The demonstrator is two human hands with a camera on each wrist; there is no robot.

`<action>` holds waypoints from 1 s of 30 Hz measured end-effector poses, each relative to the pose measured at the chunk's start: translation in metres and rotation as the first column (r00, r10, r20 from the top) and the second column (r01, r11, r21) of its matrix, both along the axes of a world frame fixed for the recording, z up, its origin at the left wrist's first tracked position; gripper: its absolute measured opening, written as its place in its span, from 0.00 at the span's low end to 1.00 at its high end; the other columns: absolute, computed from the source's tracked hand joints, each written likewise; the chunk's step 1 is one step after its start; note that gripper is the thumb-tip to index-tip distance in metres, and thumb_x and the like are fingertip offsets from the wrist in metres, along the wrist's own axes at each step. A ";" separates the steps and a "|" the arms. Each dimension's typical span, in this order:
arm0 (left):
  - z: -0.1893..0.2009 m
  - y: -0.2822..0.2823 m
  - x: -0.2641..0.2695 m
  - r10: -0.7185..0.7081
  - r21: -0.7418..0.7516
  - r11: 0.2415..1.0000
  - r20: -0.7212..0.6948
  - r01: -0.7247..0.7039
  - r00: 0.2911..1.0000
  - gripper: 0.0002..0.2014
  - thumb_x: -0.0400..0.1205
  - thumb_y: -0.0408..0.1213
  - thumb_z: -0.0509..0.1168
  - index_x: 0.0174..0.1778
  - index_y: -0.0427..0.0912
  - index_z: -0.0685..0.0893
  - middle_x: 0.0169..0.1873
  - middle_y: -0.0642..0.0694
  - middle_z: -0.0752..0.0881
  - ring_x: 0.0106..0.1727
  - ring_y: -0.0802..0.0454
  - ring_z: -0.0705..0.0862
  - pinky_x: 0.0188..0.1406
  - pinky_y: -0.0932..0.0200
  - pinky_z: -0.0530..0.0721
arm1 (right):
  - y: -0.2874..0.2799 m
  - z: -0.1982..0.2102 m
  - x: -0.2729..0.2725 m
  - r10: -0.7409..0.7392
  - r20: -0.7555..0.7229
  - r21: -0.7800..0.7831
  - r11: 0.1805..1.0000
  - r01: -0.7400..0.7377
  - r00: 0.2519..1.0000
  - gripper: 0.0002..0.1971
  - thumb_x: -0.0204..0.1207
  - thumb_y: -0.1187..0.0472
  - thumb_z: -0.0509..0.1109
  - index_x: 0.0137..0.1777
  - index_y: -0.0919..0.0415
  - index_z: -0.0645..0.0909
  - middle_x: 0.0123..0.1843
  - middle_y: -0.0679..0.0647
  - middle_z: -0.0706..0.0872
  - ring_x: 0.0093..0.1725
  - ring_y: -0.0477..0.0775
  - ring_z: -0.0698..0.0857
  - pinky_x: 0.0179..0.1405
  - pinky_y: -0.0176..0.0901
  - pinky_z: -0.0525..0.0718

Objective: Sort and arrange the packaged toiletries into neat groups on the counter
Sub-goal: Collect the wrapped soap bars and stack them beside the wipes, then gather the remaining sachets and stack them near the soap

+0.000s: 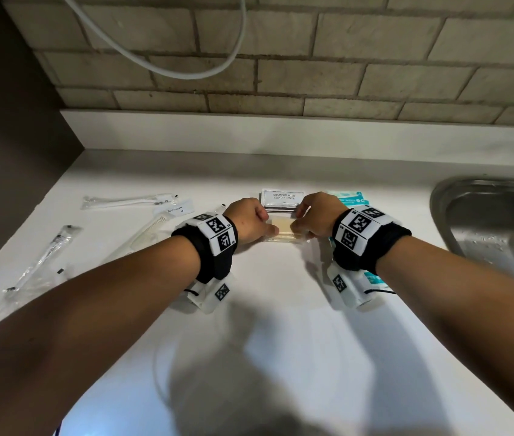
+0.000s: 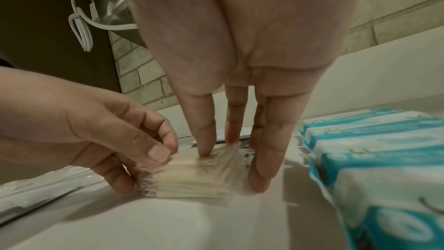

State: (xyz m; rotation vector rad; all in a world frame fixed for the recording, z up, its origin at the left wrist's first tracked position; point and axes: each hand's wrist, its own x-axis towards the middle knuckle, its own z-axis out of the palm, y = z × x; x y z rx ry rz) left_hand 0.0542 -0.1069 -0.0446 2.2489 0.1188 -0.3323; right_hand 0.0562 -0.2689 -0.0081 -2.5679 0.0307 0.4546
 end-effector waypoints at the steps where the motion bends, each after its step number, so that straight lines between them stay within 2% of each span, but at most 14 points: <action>1: 0.000 0.000 0.000 -0.002 0.005 1.000 0.000 0.002 1.000 0.14 0.67 0.41 0.81 0.39 0.48 0.81 0.40 0.48 0.85 0.41 0.49 0.85 0.49 0.53 0.88 | 0.000 0.000 0.000 0.004 -0.001 -0.004 1.000 -0.004 1.000 0.11 0.66 0.66 0.74 0.50 0.60 0.87 0.40 0.56 0.90 0.38 0.55 0.87 0.45 0.43 0.87; 5: 0.000 0.001 0.001 -0.015 0.018 1.000 0.005 0.015 1.000 0.15 0.67 0.42 0.81 0.39 0.49 0.80 0.41 0.48 0.85 0.41 0.50 0.85 0.49 0.53 0.88 | -0.001 0.001 0.001 0.021 0.010 -0.032 0.999 -0.021 1.000 0.11 0.66 0.64 0.75 0.50 0.62 0.88 0.44 0.58 0.92 0.41 0.57 0.89 0.46 0.45 0.88; 8: 0.001 0.007 0.001 -0.025 0.041 0.999 0.007 0.025 1.000 0.16 0.67 0.45 0.81 0.40 0.49 0.80 0.40 0.50 0.85 0.43 0.49 0.85 0.49 0.55 0.86 | 0.002 0.007 0.004 0.086 0.004 -0.210 0.974 -0.083 0.996 0.15 0.66 0.56 0.76 0.51 0.63 0.87 0.48 0.57 0.90 0.48 0.58 0.88 0.42 0.42 0.86; 10: 0.007 0.021 0.000 -0.036 0.042 0.998 0.028 0.035 0.999 0.14 0.71 0.44 0.79 0.43 0.48 0.80 0.37 0.52 0.83 0.39 0.53 0.83 0.42 0.62 0.82 | 0.007 0.014 0.006 0.152 0.020 -0.290 0.947 -0.140 0.988 0.22 0.68 0.48 0.78 0.55 0.65 0.84 0.48 0.56 0.86 0.49 0.58 0.84 0.42 0.42 0.80; 13: 0.025 0.061 0.001 -0.026 0.058 0.998 0.072 0.022 0.997 0.10 0.76 0.39 0.75 0.50 0.43 0.83 0.37 0.51 0.83 0.38 0.53 0.81 0.40 0.63 0.77 | 0.027 0.027 0.002 0.268 0.121 -0.278 0.934 -0.226 0.956 0.22 0.72 0.48 0.75 0.61 0.61 0.81 0.57 0.57 0.86 0.56 0.60 0.84 0.48 0.43 0.80; 16: 0.042 0.115 0.013 -0.001 0.181 0.983 0.116 -0.021 0.993 0.08 0.78 0.36 0.72 0.50 0.44 0.82 0.39 0.48 0.83 0.40 0.50 0.81 0.39 0.62 0.78 | 0.062 0.031 -0.007 0.401 0.129 -0.183 0.909 -0.376 0.907 0.20 0.74 0.48 0.74 0.62 0.57 0.81 0.59 0.55 0.86 0.56 0.57 0.84 0.49 0.43 0.80; 20: 0.049 0.164 0.029 -0.032 0.394 0.918 0.160 -0.035 0.987 0.10 0.78 0.35 0.71 0.54 0.40 0.85 0.48 0.42 0.88 0.50 0.44 0.85 0.54 0.57 0.80 | 0.118 0.021 -0.016 0.604 0.086 -0.135 0.795 -0.591 0.793 0.20 0.74 0.49 0.74 0.63 0.56 0.82 0.60 0.54 0.86 0.59 0.56 0.83 0.58 0.47 0.82; 22: 0.045 0.174 0.033 -0.080 0.446 0.895 0.111 0.023 0.991 0.13 0.79 0.37 0.70 0.59 0.41 0.85 0.54 0.43 0.88 0.56 0.45 0.85 0.58 0.59 0.78 | 0.142 0.014 -0.019 0.694 0.061 -0.164 0.716 -0.679 0.717 0.20 0.76 0.51 0.72 0.66 0.56 0.81 0.65 0.55 0.84 0.64 0.57 0.82 0.63 0.48 0.80; 24: 0.035 0.174 0.036 -0.168 0.509 0.850 0.020 0.134 0.986 0.20 0.80 0.43 0.70 0.67 0.44 0.83 0.63 0.44 0.86 0.63 0.47 0.84 0.61 0.63 0.74 | 0.157 0.007 -0.021 0.741 0.041 -0.215 0.662 -0.719 0.670 0.20 0.77 0.53 0.70 0.69 0.56 0.80 0.67 0.55 0.82 0.66 0.57 0.80 0.64 0.47 0.79; 26: 0.023 0.176 0.042 -0.249 0.579 0.784 -0.037 0.224 0.968 0.26 0.79 0.51 0.69 0.72 0.46 0.80 0.70 0.45 0.81 0.69 0.46 0.80 0.66 0.60 0.73 | 0.169 -0.001 -0.022 0.752 0.016 -0.243 0.642 -0.727 0.659 0.20 0.75 0.54 0.70 0.66 0.57 0.79 0.64 0.55 0.83 0.64 0.58 0.82 0.56 0.44 0.79; 28: 0.015 0.177 0.047 -0.285 0.655 0.715 -0.048 0.246 0.957 0.28 0.78 0.56 0.68 0.72 0.48 0.79 0.71 0.42 0.79 0.71 0.40 0.76 0.68 0.53 0.73 | 0.177 -0.010 -0.025 0.743 -0.007 -0.248 0.647 -0.721 0.669 0.22 0.73 0.53 0.73 0.65 0.58 0.77 0.61 0.56 0.83 0.59 0.58 0.82 0.50 0.43 0.78; 30: 0.010 0.177 0.050 -0.288 0.683 0.685 -0.065 0.253 0.955 0.28 0.78 0.57 0.66 0.73 0.49 0.78 0.70 0.41 0.76 0.73 0.37 0.71 0.69 0.48 0.73 | 0.180 -0.014 -0.027 0.721 -0.036 -0.221 0.669 -0.709 0.692 0.29 0.70 0.53 0.77 0.69 0.57 0.73 0.61 0.56 0.80 0.58 0.58 0.82 0.54 0.47 0.83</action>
